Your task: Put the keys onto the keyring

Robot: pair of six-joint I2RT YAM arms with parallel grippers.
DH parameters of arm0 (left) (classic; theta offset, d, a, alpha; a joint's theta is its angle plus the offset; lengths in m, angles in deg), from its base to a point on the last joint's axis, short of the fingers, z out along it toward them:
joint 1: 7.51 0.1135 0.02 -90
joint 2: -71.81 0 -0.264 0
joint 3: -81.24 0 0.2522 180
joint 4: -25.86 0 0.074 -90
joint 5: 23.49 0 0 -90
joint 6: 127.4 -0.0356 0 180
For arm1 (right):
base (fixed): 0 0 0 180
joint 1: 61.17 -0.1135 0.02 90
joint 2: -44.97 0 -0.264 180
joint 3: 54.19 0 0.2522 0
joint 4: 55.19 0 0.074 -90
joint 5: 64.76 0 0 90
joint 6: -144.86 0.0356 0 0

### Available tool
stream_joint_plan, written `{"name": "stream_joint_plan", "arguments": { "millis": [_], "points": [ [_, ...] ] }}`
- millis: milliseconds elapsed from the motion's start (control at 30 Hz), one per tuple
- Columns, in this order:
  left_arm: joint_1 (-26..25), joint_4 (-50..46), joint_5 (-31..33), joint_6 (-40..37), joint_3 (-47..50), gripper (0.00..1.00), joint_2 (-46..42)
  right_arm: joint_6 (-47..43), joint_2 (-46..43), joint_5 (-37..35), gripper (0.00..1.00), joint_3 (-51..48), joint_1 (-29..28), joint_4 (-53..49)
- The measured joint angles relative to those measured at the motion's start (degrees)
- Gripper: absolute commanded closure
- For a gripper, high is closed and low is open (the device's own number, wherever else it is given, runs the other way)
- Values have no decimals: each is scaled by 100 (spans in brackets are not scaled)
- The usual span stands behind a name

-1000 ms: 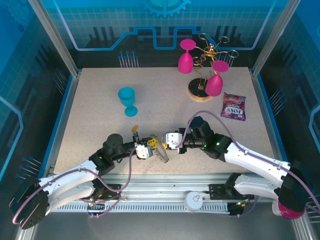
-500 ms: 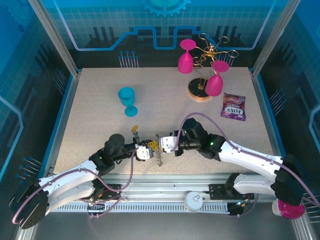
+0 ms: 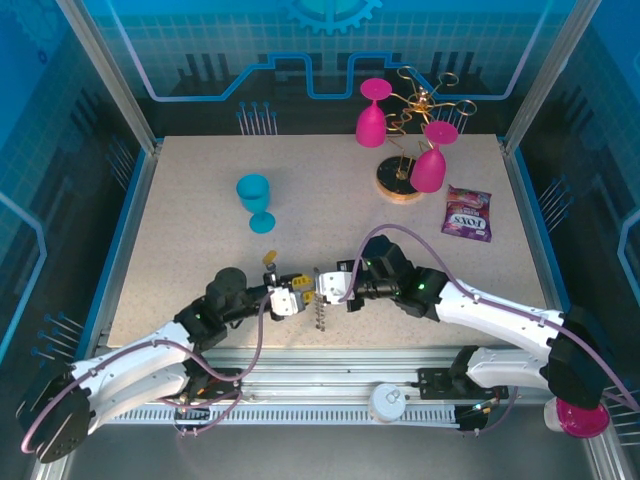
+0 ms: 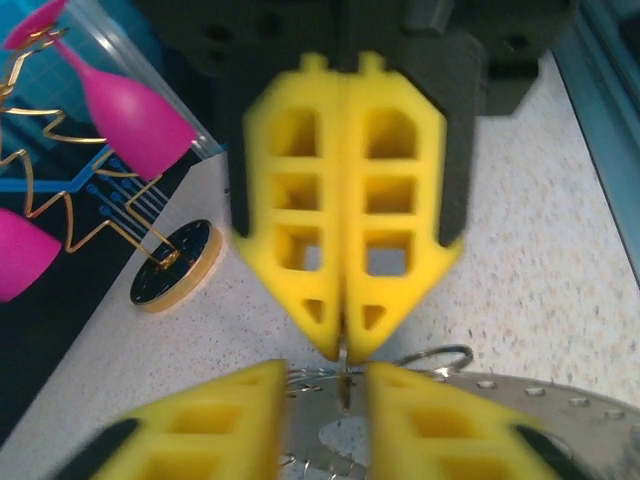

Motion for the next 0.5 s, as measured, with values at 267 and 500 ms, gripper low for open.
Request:
{"name": "stream_joint_plan", "arguments": {
  "millis": [267, 500],
  "points": [
    [0, 57, 109, 404, 192, 63, -487, 507, -319, 885, 100, -57, 511, 85],
    [0, 612, 2, 852, 249, 64, -199, 778, -328, 1495, 100, -63, 566, 140]
  ]
}}
